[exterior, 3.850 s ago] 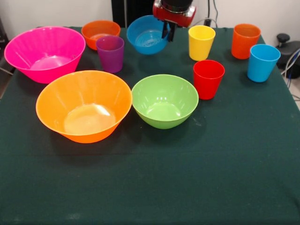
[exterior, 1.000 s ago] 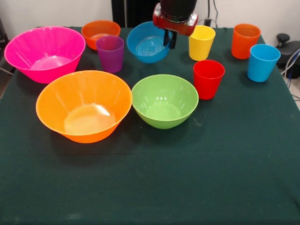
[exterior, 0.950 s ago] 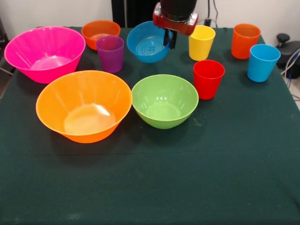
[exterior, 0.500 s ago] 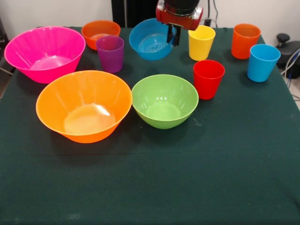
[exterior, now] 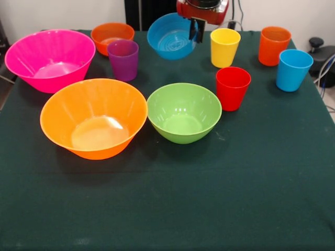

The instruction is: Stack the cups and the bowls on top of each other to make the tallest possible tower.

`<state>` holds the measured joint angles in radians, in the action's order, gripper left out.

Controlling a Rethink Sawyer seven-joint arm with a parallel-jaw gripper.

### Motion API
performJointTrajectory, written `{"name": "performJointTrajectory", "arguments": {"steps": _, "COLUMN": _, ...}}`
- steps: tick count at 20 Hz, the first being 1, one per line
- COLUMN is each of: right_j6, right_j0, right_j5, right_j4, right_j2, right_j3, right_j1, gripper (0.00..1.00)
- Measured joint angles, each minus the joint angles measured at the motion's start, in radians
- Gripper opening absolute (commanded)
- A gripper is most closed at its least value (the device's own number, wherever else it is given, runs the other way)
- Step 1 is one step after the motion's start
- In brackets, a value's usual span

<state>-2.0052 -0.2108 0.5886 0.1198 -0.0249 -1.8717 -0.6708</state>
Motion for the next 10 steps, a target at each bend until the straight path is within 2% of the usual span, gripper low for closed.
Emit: {"name": "performJointTrajectory", "arguments": {"steps": 10, "right_j6": 0.0, "right_j0": -0.009, "right_j5": 0.0, "right_j4": 0.0, "right_j2": -0.006, "right_j3": -0.058, "right_j1": -0.015, "gripper": 0.0}}
